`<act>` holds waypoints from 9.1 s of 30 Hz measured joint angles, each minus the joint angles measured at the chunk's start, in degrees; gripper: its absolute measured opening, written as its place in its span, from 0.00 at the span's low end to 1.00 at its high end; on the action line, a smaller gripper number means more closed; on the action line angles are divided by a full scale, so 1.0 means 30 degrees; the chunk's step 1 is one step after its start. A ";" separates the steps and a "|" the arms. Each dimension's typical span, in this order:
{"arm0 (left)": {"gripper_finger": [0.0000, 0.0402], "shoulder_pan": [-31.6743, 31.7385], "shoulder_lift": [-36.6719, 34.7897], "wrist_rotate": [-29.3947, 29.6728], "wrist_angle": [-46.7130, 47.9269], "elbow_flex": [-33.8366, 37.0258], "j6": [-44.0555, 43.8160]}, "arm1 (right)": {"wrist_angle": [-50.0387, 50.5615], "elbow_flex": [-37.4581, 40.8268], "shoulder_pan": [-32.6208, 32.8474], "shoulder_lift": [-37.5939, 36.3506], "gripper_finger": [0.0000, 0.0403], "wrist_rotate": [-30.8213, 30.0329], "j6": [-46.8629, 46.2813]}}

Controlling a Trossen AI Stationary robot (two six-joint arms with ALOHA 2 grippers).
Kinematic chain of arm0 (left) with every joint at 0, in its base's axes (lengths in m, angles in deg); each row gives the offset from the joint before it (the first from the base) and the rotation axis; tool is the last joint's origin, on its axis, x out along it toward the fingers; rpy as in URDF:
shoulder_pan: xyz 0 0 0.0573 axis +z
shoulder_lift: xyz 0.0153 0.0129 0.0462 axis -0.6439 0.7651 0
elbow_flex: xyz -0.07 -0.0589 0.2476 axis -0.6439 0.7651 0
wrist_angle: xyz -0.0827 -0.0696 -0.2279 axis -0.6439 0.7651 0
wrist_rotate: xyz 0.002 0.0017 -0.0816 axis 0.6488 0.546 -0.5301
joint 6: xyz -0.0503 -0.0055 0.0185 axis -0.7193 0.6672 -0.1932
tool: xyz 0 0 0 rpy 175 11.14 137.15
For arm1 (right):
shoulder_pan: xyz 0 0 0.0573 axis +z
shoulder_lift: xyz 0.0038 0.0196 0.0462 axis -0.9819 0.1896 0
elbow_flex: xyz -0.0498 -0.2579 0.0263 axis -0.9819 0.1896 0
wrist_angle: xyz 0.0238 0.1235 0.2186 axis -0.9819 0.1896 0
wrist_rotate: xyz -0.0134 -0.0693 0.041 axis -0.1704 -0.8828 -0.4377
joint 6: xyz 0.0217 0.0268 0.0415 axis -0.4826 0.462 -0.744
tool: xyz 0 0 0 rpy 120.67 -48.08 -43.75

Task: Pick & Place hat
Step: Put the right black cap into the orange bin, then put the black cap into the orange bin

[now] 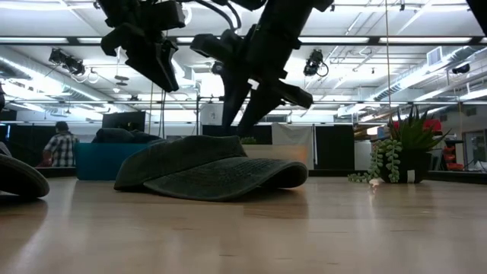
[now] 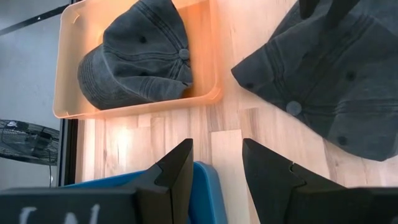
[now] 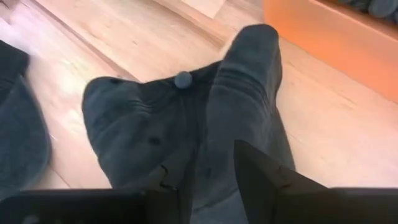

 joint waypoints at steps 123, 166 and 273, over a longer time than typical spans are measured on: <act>0.35 0.0022 -0.0007 -0.0042 0.0437 0.0000 -0.1601 | -0.1618 -0.0007 -0.8848 -0.1407 0.27 0.2154 4.9303; 0.29 -1.4467 0.3726 -0.3235 0.7811 -0.1348 -0.8034 | 0.4499 -0.0007 -0.5098 -0.7140 0.26 0.4014 3.3864; 0.08 0.5933 1.0389 -0.3943 -0.3266 -0.7108 -1.8327 | 0.4880 0.7723 0.2259 -0.7118 0.16 0.7650 1.9300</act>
